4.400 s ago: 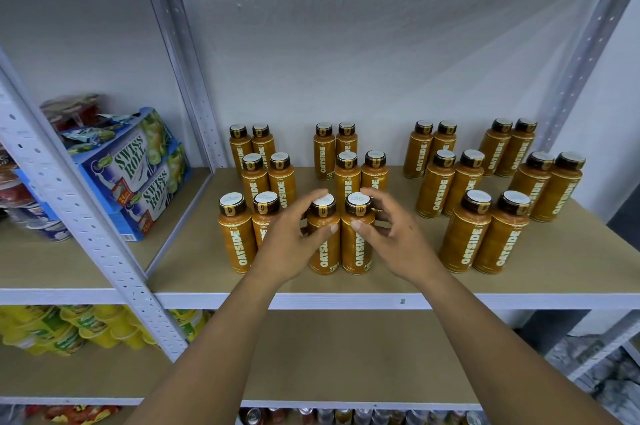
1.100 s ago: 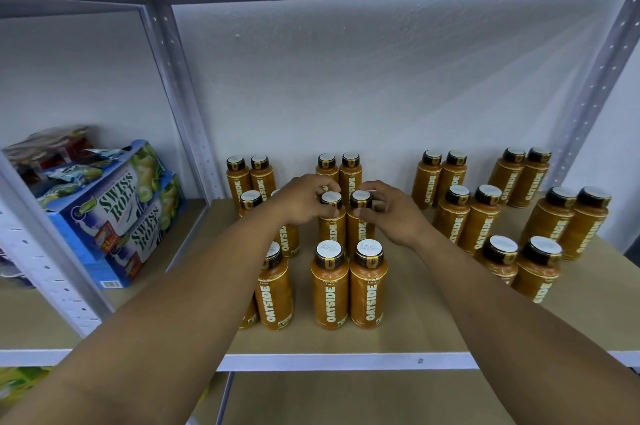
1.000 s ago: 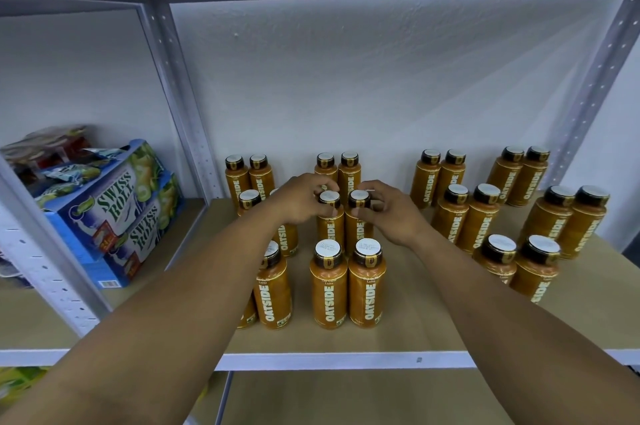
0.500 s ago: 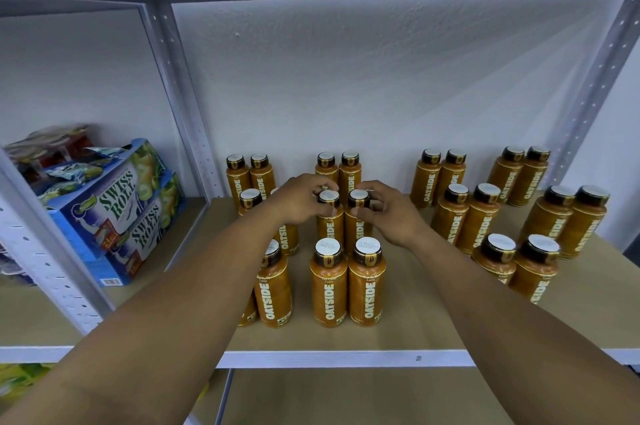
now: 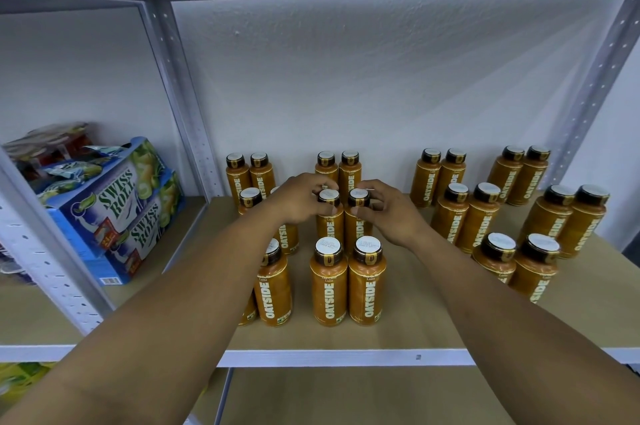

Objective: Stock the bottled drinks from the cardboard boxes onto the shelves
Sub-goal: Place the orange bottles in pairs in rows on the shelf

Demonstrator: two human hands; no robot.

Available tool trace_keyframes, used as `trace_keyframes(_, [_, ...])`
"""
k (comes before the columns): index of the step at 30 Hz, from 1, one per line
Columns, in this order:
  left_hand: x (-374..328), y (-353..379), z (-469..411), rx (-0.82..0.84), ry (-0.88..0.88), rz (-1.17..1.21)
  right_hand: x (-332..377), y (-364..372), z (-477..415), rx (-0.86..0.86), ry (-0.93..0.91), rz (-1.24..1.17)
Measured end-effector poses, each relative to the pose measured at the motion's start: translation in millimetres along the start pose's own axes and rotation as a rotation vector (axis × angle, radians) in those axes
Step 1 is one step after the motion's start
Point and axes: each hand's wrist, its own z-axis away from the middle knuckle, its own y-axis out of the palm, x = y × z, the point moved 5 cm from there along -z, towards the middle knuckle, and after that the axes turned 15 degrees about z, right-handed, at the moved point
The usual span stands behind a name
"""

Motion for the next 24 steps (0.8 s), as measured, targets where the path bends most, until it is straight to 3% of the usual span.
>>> trace_keyframes(24, [-0.8,0.8,1.5,0.005,-0.003,-0.007,0.5,-1.1,-0.3,0.021,-0.010,0.002])
